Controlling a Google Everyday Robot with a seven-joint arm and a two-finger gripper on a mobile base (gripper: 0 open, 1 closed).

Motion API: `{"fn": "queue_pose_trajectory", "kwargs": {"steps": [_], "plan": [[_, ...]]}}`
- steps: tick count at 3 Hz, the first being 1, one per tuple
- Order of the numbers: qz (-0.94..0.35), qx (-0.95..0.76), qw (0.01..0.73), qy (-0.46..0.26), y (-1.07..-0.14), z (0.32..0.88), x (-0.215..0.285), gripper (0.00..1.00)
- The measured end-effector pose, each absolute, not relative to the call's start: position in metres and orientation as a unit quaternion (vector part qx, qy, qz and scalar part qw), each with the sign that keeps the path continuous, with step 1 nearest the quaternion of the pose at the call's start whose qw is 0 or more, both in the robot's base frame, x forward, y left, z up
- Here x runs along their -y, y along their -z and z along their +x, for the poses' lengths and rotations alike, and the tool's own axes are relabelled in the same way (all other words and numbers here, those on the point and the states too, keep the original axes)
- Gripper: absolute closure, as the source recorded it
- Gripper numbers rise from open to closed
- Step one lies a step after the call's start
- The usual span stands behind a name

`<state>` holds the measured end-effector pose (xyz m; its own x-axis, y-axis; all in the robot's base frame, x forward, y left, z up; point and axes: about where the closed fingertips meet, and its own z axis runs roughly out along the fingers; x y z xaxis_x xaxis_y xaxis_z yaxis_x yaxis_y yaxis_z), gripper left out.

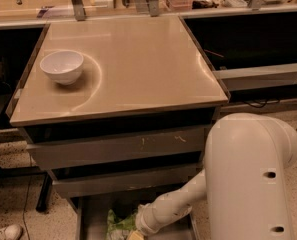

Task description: Pick green rice chip bag from bottom drawer and place on counter

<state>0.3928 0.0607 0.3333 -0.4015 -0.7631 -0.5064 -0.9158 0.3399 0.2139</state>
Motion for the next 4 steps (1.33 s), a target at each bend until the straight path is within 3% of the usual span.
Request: {"fn": "queue_pose_trajectory", "kwargs": {"steps": [4], "plan": [[-0.517,-0.777,0.224,-0.279,-0.258,0.416,-0.089,0.00]]}}
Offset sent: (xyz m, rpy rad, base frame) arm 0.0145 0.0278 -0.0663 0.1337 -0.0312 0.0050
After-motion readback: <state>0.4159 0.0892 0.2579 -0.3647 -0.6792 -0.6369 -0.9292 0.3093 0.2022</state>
